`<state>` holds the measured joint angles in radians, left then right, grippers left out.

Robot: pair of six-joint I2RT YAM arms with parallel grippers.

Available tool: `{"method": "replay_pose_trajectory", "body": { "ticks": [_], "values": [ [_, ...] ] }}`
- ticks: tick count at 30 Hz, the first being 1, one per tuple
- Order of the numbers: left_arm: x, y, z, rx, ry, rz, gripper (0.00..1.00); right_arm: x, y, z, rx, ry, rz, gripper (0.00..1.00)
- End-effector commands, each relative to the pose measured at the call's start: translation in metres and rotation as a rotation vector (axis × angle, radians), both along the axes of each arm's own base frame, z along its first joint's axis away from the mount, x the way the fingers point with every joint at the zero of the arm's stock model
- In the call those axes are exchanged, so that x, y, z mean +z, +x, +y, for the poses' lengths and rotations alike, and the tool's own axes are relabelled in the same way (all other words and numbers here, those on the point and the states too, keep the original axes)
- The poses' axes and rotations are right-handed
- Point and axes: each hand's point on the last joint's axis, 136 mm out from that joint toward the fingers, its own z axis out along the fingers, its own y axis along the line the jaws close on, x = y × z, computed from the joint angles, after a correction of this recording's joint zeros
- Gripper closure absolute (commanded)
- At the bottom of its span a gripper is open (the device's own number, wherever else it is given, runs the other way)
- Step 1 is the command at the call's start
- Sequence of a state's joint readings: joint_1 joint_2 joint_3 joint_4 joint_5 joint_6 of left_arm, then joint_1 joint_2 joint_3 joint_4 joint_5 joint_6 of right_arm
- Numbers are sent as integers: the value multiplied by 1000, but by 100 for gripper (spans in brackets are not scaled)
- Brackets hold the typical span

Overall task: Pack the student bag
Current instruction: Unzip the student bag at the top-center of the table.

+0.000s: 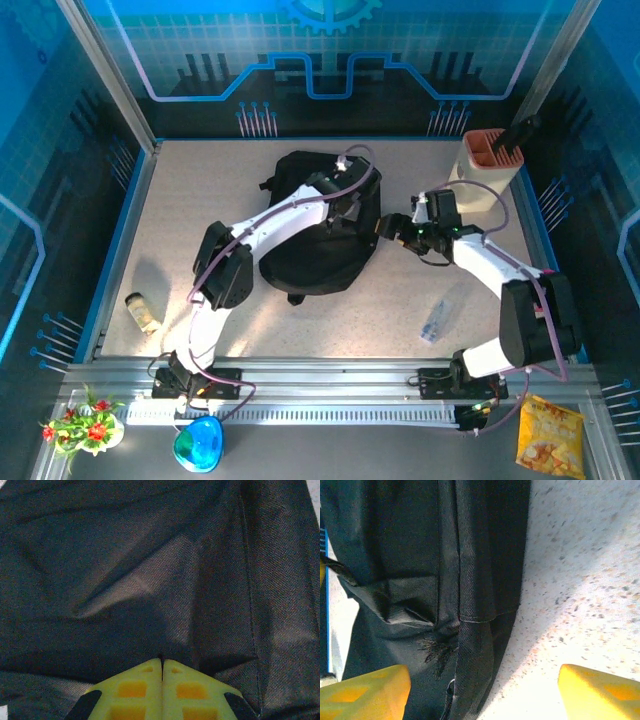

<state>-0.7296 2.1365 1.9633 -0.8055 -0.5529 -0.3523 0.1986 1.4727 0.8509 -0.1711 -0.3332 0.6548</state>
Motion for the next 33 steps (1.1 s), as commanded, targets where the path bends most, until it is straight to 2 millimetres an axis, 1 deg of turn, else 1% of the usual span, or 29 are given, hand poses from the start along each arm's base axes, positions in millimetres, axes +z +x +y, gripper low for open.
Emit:
{"method": "replay_pose_trajectory", "body": {
  "ticks": [1,4,7,11,14,16,20,23,27,29,33],
  "values": [
    [27,5,11,43,-65,-71,100,6,8,20,63,-18,-10,25],
    [23,5,20,64,-80,-56,100,-5,10,24,68,-51,17,30],
    [16,5,26,79,-90,-41,100,-15,13,25,64,-77,47,40],
    [6,7,39,104,-85,-20,100,-38,16,18,49,-147,114,52],
    [-1,11,55,127,-56,-14,100,-54,15,8,35,-220,161,57],
    [1,15,75,158,-13,-32,100,-61,16,-1,20,-280,181,60],
    [2,16,114,227,8,-34,100,-61,21,-16,-11,-359,176,61],
    [-2,9,143,289,16,-25,100,-57,29,-21,-26,-377,160,61],
    [-10,-7,176,372,13,-7,100,-49,49,-11,2,-352,125,61],
    [-13,-18,188,405,6,-1,100,-46,59,-6,10,-341,115,61],
    [-21,-39,196,434,-19,22,100,-32,80,10,40,-288,50,60]
  ]
}}
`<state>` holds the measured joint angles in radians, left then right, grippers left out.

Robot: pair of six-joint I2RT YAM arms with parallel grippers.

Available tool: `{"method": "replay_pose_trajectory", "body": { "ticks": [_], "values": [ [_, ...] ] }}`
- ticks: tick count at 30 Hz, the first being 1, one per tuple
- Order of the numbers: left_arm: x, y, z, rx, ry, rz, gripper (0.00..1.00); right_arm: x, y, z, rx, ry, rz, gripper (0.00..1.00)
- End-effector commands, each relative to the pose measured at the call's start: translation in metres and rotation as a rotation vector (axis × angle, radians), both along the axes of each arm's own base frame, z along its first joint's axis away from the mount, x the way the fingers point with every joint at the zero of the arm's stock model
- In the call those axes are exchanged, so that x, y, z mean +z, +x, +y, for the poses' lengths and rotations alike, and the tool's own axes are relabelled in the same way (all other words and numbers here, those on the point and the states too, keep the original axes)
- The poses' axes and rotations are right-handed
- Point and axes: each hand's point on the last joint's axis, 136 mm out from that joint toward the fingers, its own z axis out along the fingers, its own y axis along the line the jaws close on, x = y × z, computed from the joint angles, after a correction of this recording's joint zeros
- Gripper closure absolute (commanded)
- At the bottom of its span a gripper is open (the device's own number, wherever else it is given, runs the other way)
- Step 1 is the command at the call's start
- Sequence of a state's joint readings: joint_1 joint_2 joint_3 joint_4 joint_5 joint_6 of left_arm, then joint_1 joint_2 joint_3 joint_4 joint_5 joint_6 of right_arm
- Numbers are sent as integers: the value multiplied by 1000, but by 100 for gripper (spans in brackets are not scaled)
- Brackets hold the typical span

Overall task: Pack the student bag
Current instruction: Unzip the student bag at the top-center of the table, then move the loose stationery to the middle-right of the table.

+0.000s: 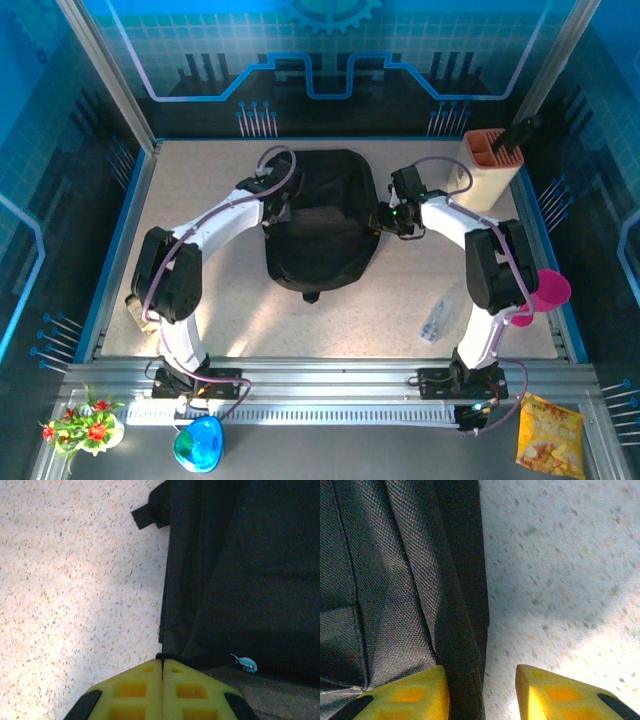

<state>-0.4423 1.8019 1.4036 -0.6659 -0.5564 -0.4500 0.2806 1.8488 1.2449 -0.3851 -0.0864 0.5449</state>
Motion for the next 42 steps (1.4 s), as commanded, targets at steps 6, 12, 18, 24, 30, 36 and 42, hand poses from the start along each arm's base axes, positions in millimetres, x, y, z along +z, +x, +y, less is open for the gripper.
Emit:
{"method": "replay_pose_trajectory", "body": {
  "ticks": [6,12,18,24,30,36,42],
  "values": [
    [7,-39,13,89,-108,-14,93,54,27,23,82,133,-151,58],
    [50,-48,8,36,-206,-126,54,93,-11,-1,48,70,-232,32],
    [90,-58,9,-53,-274,-221,30,75,-74,-43,-14,-95,-144,20],
    [110,-72,15,-115,-311,-318,7,53,-138,-86,-139,-241,-23,8],
    [108,-80,22,-150,-301,-365,1,8,-204,-104,-296,-236,164,10],
    [93,-83,19,-194,-283,-319,1,-27,-237,-95,-362,-150,262,14],
    [93,-81,15,-206,-302,-314,1,-39,-228,-85,-333,-126,268,15]
  ]
}}
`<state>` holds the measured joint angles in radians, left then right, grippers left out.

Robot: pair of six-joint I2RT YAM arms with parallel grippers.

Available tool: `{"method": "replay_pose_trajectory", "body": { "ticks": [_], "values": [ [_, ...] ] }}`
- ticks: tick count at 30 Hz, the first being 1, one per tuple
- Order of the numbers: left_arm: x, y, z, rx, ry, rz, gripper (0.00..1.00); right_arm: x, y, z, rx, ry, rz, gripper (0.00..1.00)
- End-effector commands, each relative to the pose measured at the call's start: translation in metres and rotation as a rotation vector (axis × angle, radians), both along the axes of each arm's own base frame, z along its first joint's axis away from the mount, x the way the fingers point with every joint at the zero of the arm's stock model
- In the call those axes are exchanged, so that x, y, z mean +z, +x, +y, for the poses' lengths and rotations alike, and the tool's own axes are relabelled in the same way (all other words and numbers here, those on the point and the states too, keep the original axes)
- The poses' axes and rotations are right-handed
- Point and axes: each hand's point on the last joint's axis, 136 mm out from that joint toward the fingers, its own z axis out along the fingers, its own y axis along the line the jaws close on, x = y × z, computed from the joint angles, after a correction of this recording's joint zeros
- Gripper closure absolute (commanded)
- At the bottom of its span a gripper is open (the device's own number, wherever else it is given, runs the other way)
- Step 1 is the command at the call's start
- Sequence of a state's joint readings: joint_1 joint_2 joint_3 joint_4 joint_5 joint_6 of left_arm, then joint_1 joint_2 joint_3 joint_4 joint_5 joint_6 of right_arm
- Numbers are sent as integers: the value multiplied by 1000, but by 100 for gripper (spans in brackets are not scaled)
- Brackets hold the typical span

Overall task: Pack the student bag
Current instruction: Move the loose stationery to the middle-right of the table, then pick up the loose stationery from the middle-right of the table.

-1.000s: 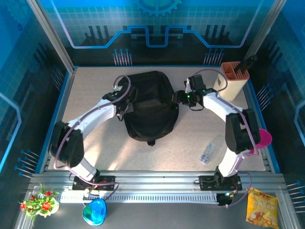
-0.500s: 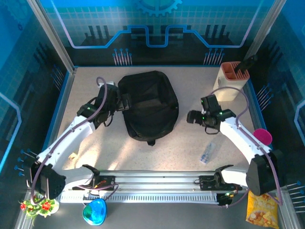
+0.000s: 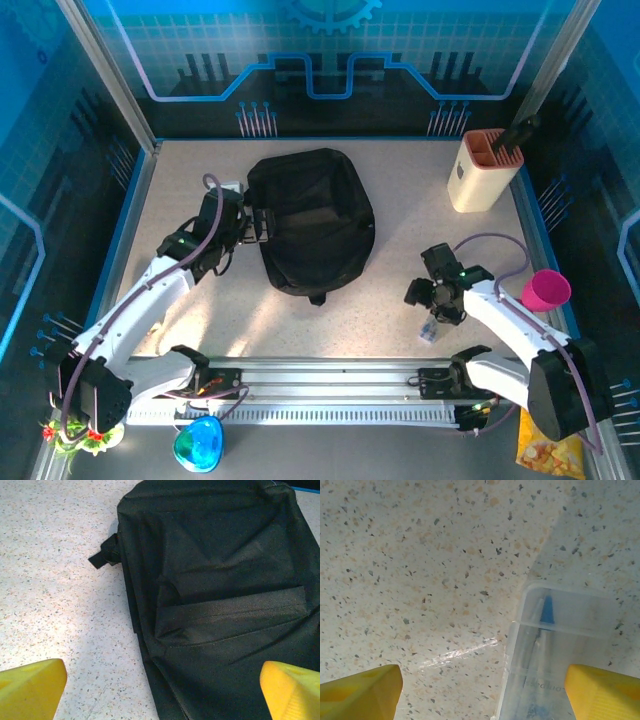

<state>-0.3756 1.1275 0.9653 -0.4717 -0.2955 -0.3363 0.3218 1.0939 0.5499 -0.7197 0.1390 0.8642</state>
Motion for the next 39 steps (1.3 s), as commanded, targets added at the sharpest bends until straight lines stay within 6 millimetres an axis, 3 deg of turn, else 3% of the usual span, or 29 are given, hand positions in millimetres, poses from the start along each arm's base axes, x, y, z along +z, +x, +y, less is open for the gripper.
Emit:
{"method": "replay_pose_trajectory", "body": {
  "ticks": [1,5,14,17,20,23,28,35,39],
  "values": [
    [4,4,-4,-27,-17,-16,1,-9,8,15,6,56,0,14],
    [2,5,-8,-35,-50,1,1,-10,32,22,45,61,-46,14],
    [-2,-2,-28,-103,-150,51,1,-8,116,49,187,32,-112,17],
    [-6,-9,-38,-154,-193,72,1,5,135,49,225,-10,-125,19],
    [-12,-13,-44,-169,-226,99,1,21,135,43,240,-83,-156,18],
    [-18,-16,-49,-180,-258,125,1,25,125,31,210,-136,-169,14],
    [-33,-20,-65,-201,-294,178,1,1,102,34,223,-98,-91,14],
    [-85,-32,-100,-242,-245,297,2,-16,92,37,219,-114,-29,17],
    [-117,-41,-121,-264,-233,367,4,-19,89,35,224,-125,-8,25]
  ]
}}
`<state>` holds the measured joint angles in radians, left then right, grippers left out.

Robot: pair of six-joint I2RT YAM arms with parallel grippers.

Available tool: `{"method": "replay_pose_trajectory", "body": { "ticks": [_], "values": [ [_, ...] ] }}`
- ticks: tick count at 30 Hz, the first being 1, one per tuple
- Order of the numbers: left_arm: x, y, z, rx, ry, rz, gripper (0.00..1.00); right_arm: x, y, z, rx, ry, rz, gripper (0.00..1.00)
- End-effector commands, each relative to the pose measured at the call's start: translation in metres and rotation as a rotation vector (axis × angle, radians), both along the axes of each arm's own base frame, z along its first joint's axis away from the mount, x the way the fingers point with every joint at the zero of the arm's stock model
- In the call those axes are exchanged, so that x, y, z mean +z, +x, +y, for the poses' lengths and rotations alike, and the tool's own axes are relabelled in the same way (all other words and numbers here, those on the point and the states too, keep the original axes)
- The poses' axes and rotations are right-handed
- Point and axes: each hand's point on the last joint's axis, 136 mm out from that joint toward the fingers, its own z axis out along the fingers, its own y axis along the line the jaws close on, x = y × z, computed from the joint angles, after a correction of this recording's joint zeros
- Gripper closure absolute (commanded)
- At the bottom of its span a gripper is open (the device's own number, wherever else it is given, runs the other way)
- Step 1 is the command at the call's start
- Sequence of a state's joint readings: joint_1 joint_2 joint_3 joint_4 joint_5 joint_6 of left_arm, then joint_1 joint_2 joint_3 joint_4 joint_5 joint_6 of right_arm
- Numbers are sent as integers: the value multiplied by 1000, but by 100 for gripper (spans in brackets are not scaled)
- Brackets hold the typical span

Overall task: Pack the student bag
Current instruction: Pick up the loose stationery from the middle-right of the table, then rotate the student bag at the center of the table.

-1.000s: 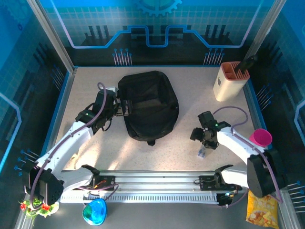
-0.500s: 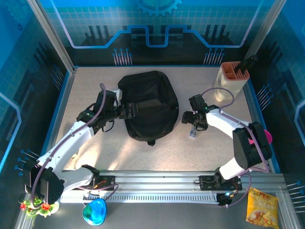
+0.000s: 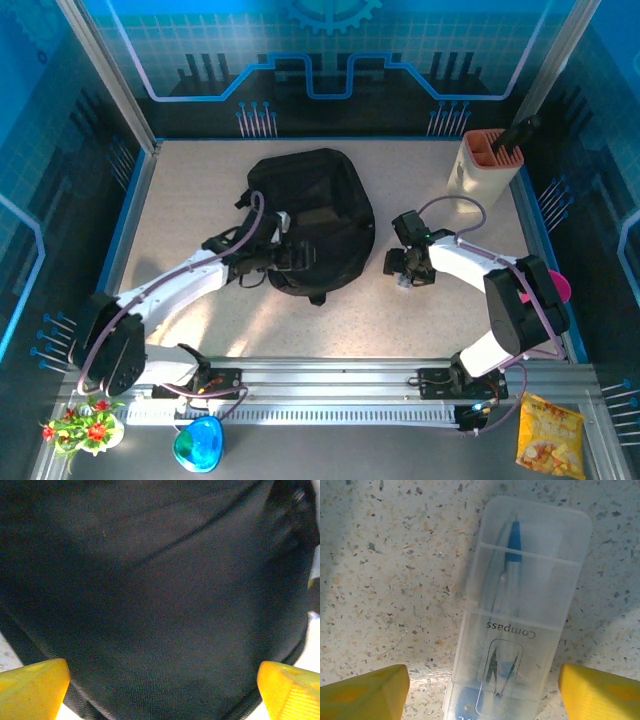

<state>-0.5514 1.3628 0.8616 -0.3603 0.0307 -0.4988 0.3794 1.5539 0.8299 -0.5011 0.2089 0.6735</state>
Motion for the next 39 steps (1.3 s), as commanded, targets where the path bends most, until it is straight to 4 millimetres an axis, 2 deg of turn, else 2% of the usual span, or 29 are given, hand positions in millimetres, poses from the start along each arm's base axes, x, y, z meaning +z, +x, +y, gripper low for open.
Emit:
{"method": "replay_pose_trajectory", "body": {
  "ticks": [1,6,12,17,22,27,31,34,36,39],
  "values": [
    [-18,-2,-16,2,-6,27,5,-10,-13,-5,-1,-39,54,28],
    [-40,-15,-41,-18,-27,74,6,-12,-15,-11,7,-76,71,39],
    [-61,-38,-67,-50,-31,132,8,-16,-18,-15,11,-98,93,45],
    [-60,-56,-102,-115,-92,148,8,-13,-20,-17,21,-98,100,54],
    [-58,-67,-140,-180,-225,194,8,-4,-23,-26,-1,-82,63,64],
    [-46,-69,-170,-253,-321,217,8,22,-25,-37,-20,-44,-34,65],
    [-33,-61,-177,-260,-332,194,8,51,-25,-38,6,14,-124,64],
    [-12,-45,-177,-246,-360,154,8,70,-21,-32,51,62,-188,64],
    [3,-31,-169,-212,-383,122,8,81,-18,-25,82,96,-223,63],
    [36,-8,-153,-166,-438,54,7,100,-10,-7,148,177,-271,63]
  ]
}}
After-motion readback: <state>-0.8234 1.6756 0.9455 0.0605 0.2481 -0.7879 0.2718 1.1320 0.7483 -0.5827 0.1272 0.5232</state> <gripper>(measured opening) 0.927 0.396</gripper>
